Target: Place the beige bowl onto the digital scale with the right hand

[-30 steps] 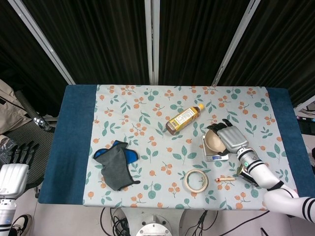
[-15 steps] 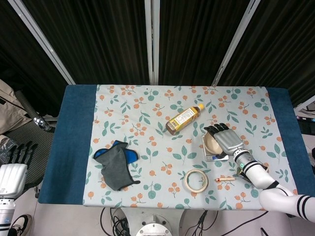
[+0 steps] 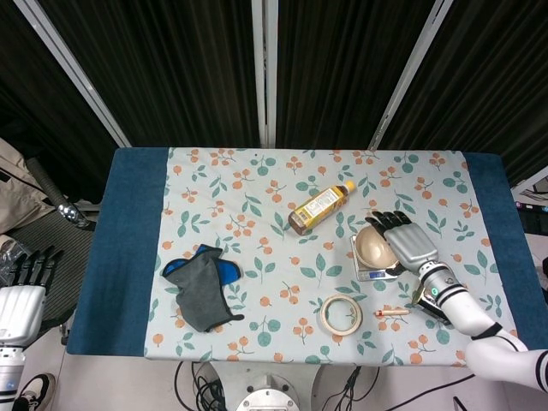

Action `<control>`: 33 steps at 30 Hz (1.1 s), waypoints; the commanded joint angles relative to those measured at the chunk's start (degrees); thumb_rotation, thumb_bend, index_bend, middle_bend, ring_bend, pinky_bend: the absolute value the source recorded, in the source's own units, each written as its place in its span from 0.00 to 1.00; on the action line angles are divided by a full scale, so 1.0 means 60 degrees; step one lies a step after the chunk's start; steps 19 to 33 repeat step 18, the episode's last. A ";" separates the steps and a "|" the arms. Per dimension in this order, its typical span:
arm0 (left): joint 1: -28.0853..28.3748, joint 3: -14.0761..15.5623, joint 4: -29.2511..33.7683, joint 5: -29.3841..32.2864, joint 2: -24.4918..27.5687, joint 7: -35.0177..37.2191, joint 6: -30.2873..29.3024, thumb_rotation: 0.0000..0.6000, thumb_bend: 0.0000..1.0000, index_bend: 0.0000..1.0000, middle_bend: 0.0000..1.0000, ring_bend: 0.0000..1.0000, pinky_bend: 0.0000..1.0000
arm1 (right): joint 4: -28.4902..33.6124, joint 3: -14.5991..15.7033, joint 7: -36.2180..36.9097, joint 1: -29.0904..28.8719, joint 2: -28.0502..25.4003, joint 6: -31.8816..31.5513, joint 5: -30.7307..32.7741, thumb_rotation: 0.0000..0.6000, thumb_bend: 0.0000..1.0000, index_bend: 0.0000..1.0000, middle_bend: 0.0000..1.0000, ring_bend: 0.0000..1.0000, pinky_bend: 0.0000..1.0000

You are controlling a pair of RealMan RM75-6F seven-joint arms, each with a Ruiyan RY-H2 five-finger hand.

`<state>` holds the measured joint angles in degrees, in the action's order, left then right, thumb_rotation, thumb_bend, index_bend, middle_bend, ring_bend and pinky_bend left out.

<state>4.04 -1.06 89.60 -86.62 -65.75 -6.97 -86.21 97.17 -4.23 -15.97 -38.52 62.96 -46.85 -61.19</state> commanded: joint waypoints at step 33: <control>0.0142 -0.0168 -0.0006 0.0189 0.0004 0.0096 0.0199 1.00 0.07 0.01 0.00 0.00 0.00 | -0.2931 0.0434 0.2851 0.4996 0.1452 -0.6939 -0.2479 1.00 0.00 0.00 0.00 0.00 0.00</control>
